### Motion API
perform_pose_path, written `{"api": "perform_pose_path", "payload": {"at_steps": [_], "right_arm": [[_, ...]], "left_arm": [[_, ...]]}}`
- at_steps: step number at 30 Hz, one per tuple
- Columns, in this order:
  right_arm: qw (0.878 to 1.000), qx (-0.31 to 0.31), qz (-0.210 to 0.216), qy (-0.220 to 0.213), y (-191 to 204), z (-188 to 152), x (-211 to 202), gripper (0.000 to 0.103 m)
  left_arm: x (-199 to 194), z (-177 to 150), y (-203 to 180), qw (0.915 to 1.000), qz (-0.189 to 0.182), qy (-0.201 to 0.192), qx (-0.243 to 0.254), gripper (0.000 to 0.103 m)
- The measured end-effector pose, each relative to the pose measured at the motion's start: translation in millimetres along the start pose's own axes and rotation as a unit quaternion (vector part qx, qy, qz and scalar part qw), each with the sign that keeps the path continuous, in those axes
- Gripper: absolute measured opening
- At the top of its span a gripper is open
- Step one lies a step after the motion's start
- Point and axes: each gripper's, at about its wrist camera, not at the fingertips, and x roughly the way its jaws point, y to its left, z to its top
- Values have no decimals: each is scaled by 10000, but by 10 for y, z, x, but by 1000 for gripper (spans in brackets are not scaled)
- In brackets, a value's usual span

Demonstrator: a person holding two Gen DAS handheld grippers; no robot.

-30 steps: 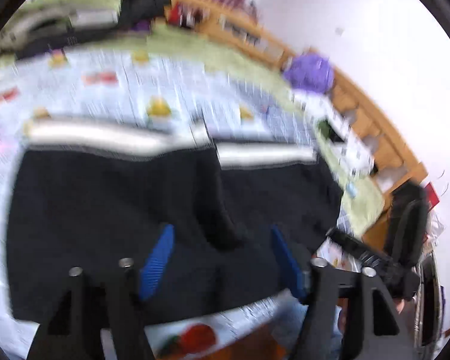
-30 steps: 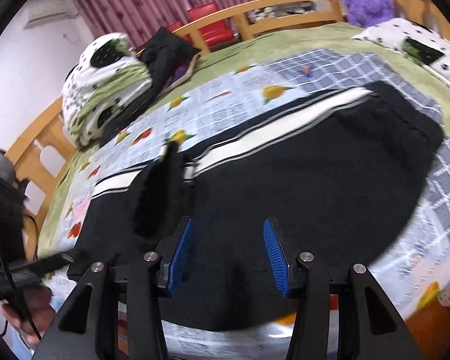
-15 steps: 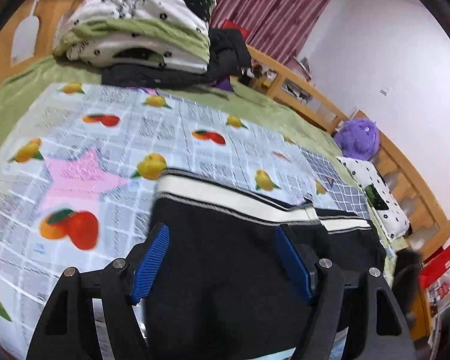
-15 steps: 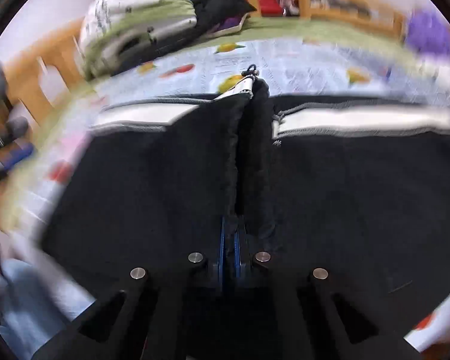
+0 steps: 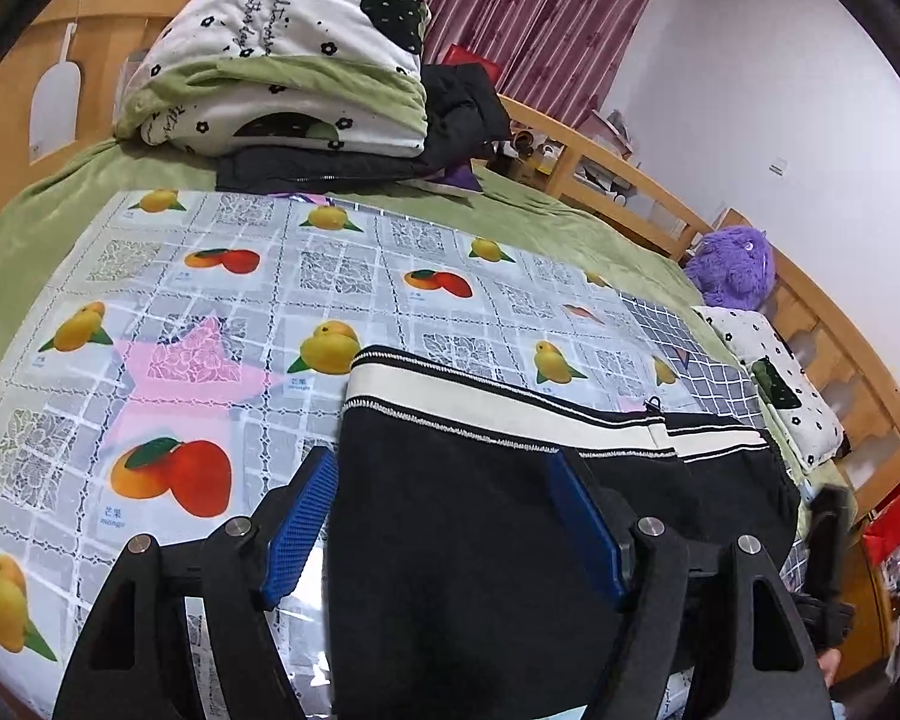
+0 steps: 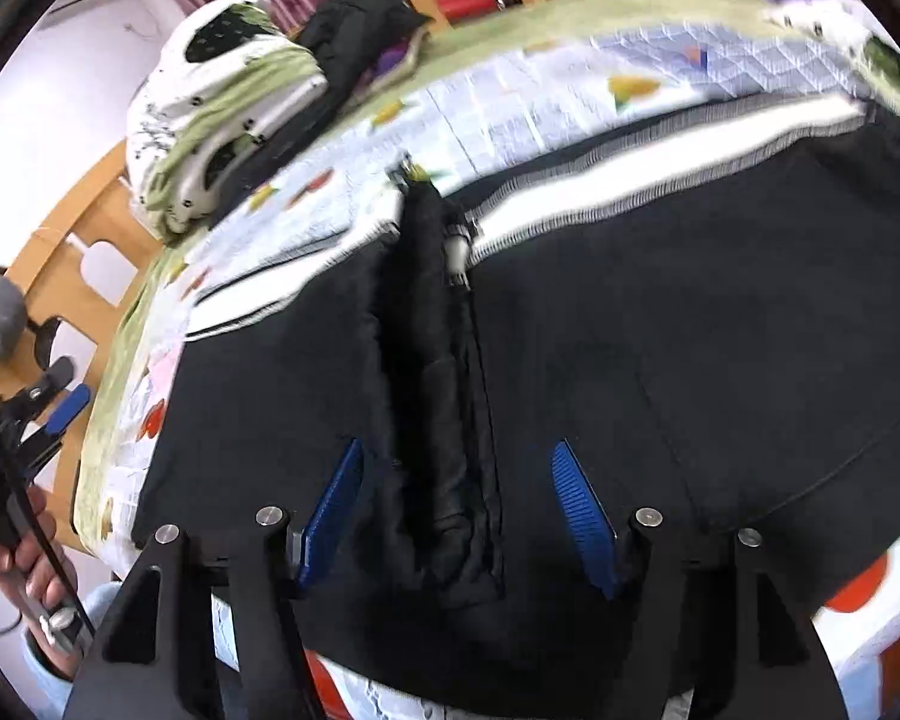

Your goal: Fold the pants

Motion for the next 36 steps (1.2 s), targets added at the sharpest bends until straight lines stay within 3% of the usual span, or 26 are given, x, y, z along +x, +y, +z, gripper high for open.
{"api": "perform_pose_path", "payload": {"at_steps": [1, 3, 4, 5, 7, 9, 10, 12, 18, 19, 21, 26, 29, 31, 32, 33, 36], "right_arm": [[9999, -1, -135, -57, 18, -2, 62, 56], [9997, -250, -69, 33, 99, 18, 105, 22], [9996, -227, 138, -13, 97, 7, 33, 18], [9978, -102, 625, -215, 46, 20, -134, 16], [9902, 116, 1319, -450, -54, 26, -414, 15], [9952, -144, 933, -267, -36, -8, -447, 16], [9982, -420, 418, 29, -1, -57, -327, 18], [9977, -550, -126, 369, 8, -121, -67, 30], [9987, -486, 78, -105, 63, -125, -337, 35], [9982, -516, 44, -299, 76, -103, -426, 38], [9960, -588, 30, -665, 127, -40, -559, 52], [9936, -871, -134, -704, 221, 548, -508, 55], [9957, -907, -71, -178, 239, 902, -51, 62], [9959, -845, -166, 264, 163, 988, 288, 61], [9956, -806, -77, 467, 115, 1005, 490, 46], [9951, -851, 23, 512, 152, 1028, 613, 24], [9973, -720, 90, 120, 165, 1168, 488, 19]], "left_arm": [[9, 0, 18, 10000, -14, 21, -21, 72], [9, 4, 49, 9999, -21, 23, -104, 72], [7, 4, 62, 9999, -2, 6, -134, 72], [5, 7, 78, 9999, 36, -15, -166, 72], [13, 8, 113, 9997, 92, -15, -228, 72], [43, 6, 137, 9995, 74, 66, -303, 72], [66, 5, 146, 9993, 45, 137, -342, 72], [97, -6, 147, 9991, 39, 225, -360, 72], [134, -91, 111, 9983, 300, 478, -111, 72], [144, -118, 108, 9978, 357, 552, -60, 72], [159, -170, 106, 9966, 427, 697, -54, 71], [190, -372, 192, 9928, 303, 1122, -276, 72], [284, -538, 245, 9900, 416, 1305, -326, 72], [389, -620, 260, 9880, 454, 1446, -303, 72], [437, -657, 281, 9876, 440, 1467, -337, 72], [480, -697, 307, 9874, 439, 1475, -376, 70], [466, -765, 286, 9922, 409, 1155, -226, 70]]}}
